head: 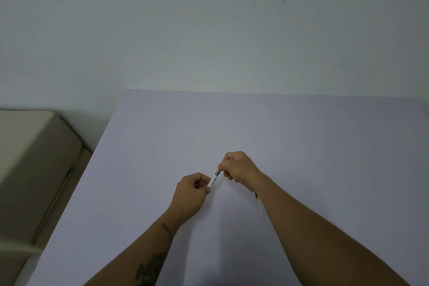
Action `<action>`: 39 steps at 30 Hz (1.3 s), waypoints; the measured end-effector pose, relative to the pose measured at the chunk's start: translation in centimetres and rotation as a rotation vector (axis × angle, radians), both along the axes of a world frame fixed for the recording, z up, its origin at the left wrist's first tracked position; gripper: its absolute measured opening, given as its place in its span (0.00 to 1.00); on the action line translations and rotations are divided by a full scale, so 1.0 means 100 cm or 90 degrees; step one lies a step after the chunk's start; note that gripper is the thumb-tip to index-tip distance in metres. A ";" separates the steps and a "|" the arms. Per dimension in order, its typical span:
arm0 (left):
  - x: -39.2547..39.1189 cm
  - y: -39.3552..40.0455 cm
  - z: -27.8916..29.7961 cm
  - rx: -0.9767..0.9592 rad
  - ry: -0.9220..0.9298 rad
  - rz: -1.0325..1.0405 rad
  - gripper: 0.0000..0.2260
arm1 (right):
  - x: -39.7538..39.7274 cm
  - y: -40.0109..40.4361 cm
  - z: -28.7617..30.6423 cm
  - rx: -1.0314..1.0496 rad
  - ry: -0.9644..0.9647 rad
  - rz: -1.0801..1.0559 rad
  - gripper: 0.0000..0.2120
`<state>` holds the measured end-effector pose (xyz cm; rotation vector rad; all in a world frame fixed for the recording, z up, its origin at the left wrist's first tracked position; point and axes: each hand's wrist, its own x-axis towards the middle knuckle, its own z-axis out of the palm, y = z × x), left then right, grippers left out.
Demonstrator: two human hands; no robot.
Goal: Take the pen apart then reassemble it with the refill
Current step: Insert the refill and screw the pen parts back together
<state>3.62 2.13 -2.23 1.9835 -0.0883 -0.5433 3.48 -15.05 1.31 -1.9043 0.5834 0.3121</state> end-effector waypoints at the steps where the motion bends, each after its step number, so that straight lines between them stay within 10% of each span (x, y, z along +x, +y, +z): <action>1: -0.002 -0.001 0.001 -0.001 0.001 -0.005 0.08 | -0.002 -0.001 0.001 -0.003 0.005 0.006 0.06; 21: -0.020 0.002 0.012 -0.004 0.001 -0.054 0.06 | -0.033 -0.003 0.013 -0.085 0.043 0.053 0.14; 28: -0.016 0.007 0.015 -0.005 -0.004 -0.050 0.06 | -0.032 -0.006 0.016 -0.037 -0.032 0.035 0.03; 39: -0.008 0.007 0.020 -0.019 -0.007 -0.048 0.06 | -0.026 -0.003 0.026 -0.094 -0.012 0.051 0.16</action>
